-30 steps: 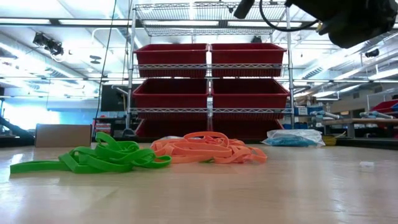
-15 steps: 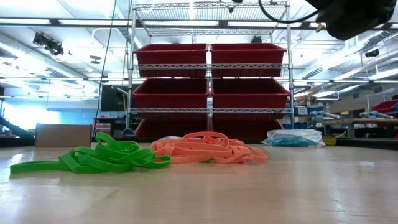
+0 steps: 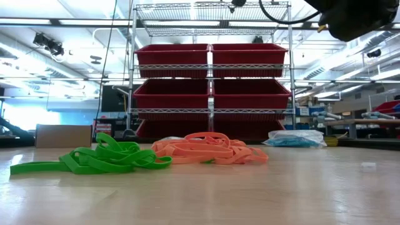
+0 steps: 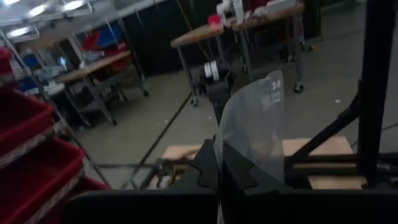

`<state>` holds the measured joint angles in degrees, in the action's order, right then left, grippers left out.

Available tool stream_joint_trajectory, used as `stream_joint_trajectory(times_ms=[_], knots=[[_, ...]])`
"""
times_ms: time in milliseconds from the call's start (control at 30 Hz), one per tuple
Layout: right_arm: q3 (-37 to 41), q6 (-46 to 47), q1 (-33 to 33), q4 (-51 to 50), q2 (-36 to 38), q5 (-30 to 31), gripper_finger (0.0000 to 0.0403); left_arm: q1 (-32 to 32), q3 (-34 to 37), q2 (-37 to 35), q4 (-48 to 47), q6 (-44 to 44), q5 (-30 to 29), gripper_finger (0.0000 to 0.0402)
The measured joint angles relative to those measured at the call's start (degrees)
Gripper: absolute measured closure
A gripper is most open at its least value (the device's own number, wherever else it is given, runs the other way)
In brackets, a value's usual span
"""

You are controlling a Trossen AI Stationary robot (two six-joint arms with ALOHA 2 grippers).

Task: Sort rubber bands
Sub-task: Open the transparent zip bag

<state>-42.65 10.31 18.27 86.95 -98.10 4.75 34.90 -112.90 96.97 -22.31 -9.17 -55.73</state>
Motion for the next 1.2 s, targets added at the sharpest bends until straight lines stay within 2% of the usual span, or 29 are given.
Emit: stream_joint_trajectory(times_ms=[200,1200], knots=[[0.02,-0.01,0.87,-1.36,0.00,0.06,0.0309,-0.03,0.00,-0.04,4.68,-5.36,-1.21,0.0401],[-0.07,-2.49,1.23,1.95,0.02,0.63,0.0310,-1.16,0.00,0.26,7.77,-7.09,-1.52,0.0401]])
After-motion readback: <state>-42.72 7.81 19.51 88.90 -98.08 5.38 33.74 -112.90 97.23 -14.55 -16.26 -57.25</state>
